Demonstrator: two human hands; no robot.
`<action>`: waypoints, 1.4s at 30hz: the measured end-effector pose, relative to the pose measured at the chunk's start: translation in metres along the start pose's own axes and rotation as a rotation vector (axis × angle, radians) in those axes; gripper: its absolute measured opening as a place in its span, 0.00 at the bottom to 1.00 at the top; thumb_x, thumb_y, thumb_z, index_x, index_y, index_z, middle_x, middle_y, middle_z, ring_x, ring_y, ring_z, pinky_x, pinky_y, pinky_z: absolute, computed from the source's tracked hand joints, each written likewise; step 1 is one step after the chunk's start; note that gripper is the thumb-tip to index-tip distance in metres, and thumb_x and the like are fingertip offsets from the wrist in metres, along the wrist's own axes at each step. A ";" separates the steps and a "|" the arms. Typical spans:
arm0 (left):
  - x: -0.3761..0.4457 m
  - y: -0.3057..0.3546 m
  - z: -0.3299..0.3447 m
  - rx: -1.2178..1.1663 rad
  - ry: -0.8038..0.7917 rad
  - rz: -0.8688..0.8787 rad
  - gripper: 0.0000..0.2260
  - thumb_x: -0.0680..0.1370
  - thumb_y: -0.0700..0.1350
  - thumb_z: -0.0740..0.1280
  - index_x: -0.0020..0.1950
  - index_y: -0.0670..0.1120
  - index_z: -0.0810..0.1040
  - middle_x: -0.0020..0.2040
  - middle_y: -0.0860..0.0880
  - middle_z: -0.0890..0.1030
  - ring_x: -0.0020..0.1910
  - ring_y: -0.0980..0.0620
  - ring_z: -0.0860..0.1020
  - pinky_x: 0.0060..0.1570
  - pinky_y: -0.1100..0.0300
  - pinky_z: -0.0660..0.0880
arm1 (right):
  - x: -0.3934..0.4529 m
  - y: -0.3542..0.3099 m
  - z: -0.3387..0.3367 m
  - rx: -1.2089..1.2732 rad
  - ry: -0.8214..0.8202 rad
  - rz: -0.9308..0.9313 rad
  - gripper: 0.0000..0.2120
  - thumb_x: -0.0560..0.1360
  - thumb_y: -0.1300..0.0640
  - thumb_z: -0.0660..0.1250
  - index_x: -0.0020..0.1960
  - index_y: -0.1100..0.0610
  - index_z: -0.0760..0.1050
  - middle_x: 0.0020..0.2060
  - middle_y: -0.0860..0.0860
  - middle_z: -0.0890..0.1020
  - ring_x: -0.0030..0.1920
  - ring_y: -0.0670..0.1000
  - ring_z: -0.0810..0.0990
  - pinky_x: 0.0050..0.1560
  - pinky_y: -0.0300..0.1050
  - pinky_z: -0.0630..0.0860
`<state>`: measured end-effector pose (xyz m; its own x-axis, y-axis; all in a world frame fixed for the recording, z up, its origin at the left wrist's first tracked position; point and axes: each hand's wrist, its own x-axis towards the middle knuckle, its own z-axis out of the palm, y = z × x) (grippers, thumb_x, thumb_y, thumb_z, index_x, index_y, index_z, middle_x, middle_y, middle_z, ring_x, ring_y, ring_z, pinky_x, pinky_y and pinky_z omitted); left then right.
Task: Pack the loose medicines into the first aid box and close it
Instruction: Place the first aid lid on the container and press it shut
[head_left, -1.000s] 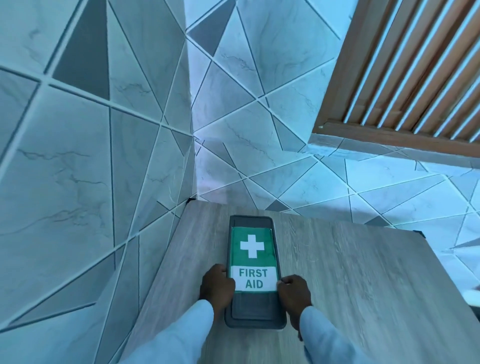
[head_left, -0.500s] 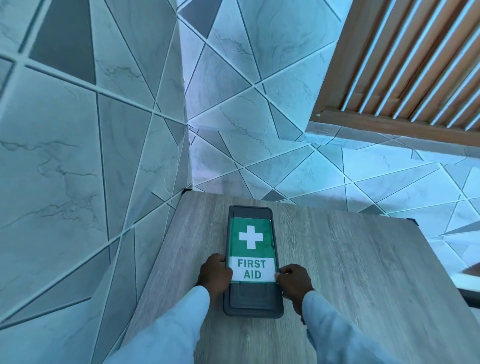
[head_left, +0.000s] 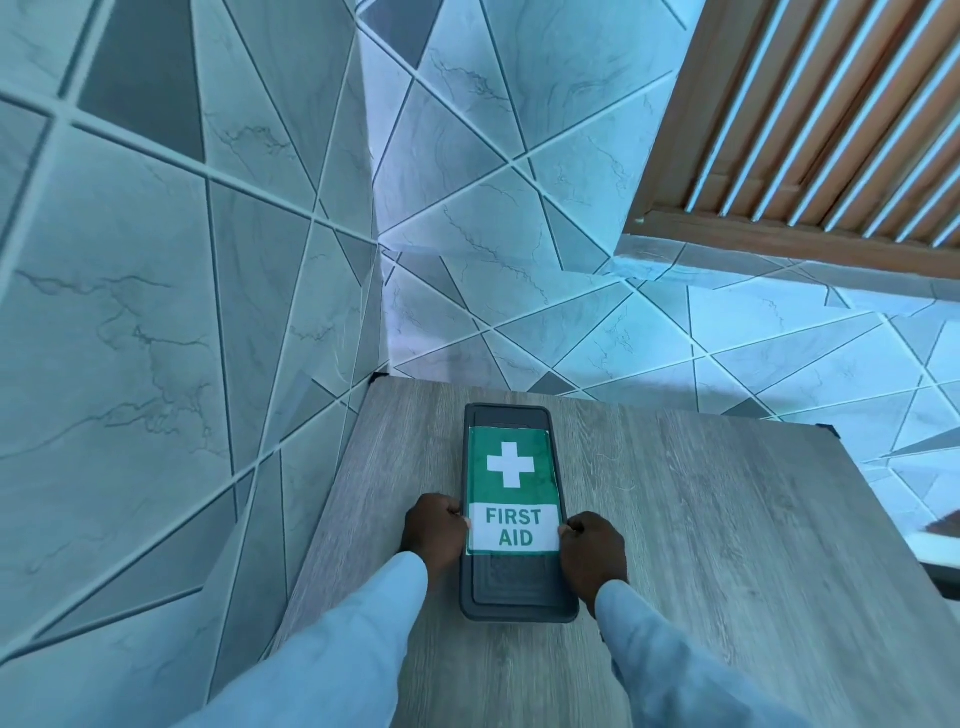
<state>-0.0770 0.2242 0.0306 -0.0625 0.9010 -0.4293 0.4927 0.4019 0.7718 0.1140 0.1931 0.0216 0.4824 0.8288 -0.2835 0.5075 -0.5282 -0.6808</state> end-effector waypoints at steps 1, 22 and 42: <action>0.001 -0.001 0.000 -0.002 -0.003 -0.010 0.07 0.77 0.39 0.66 0.49 0.40 0.84 0.51 0.45 0.85 0.44 0.50 0.83 0.32 0.67 0.73 | 0.000 0.000 0.000 0.008 -0.003 0.007 0.07 0.77 0.59 0.63 0.48 0.60 0.78 0.41 0.53 0.80 0.40 0.52 0.77 0.41 0.41 0.71; 0.011 0.003 0.016 -0.001 0.014 -0.176 0.17 0.79 0.38 0.61 0.29 0.44 0.69 0.49 0.39 0.84 0.33 0.51 0.78 0.20 0.68 0.64 | -0.003 0.010 0.030 0.011 0.044 0.081 0.17 0.82 0.48 0.49 0.48 0.60 0.67 0.38 0.54 0.76 0.38 0.56 0.76 0.40 0.46 0.69; 0.011 -0.025 0.053 0.380 0.316 0.257 0.21 0.82 0.47 0.55 0.76 0.49 0.61 0.76 0.46 0.64 0.70 0.46 0.67 0.68 0.46 0.67 | 0.005 0.010 0.027 -0.181 0.047 -0.266 0.23 0.81 0.51 0.49 0.76 0.51 0.56 0.73 0.51 0.67 0.71 0.55 0.65 0.68 0.57 0.66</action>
<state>-0.0438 0.2151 -0.0181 -0.1277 0.9909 -0.0427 0.8011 0.1284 0.5846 0.1023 0.1969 -0.0051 0.3459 0.9351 -0.0772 0.7372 -0.3217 -0.5941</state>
